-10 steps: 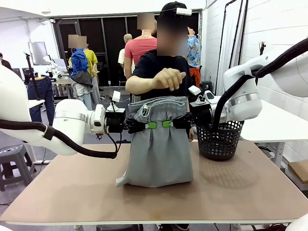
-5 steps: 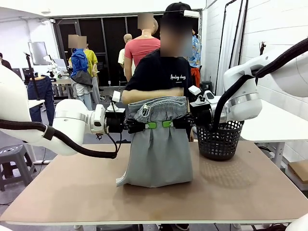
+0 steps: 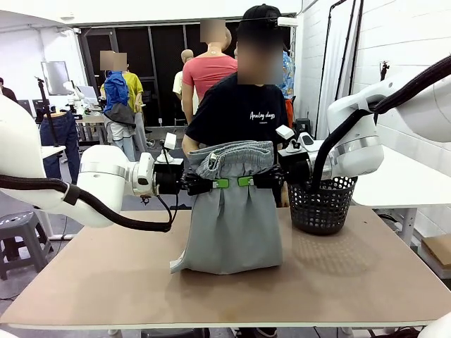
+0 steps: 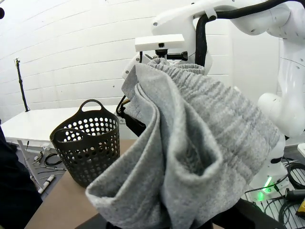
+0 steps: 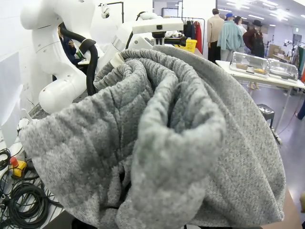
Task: Fold the training pants.
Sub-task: Fold the Training pants in half.
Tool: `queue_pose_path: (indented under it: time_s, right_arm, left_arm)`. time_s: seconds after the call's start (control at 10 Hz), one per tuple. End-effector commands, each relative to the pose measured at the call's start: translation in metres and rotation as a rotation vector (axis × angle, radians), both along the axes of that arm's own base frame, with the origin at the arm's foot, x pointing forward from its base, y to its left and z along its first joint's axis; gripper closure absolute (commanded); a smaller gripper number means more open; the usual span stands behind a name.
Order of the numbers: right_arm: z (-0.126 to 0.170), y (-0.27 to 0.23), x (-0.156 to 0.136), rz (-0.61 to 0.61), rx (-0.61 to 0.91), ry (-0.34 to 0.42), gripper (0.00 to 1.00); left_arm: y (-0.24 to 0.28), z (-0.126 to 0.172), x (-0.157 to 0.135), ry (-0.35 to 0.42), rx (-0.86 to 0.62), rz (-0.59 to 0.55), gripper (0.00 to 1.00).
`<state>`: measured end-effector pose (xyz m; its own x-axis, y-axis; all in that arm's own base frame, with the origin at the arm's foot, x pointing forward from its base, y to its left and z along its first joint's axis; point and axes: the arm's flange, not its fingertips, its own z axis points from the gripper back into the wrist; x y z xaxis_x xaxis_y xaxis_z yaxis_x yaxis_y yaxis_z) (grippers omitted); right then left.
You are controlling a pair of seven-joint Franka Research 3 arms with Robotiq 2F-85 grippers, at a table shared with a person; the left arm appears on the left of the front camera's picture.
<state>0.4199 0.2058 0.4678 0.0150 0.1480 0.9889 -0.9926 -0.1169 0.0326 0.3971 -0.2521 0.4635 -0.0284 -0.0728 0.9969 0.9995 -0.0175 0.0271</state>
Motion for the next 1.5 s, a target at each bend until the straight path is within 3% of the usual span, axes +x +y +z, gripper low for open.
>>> queue_pose_path:
  time_s: [0.0,1.4]
  right_arm:
    - [-0.0006,0.0005,-0.0014,-0.003,0.019,0.011,1.00]
    - [-0.0006,0.0005,-0.0014,-0.003,0.019,0.011,1.00]
  left_arm:
    - [-0.0009,0.0018,0.0000,-0.004,0.001,0.001,1.00]
    - [-0.0009,0.0018,0.0000,-0.004,0.001,0.001,1.00]
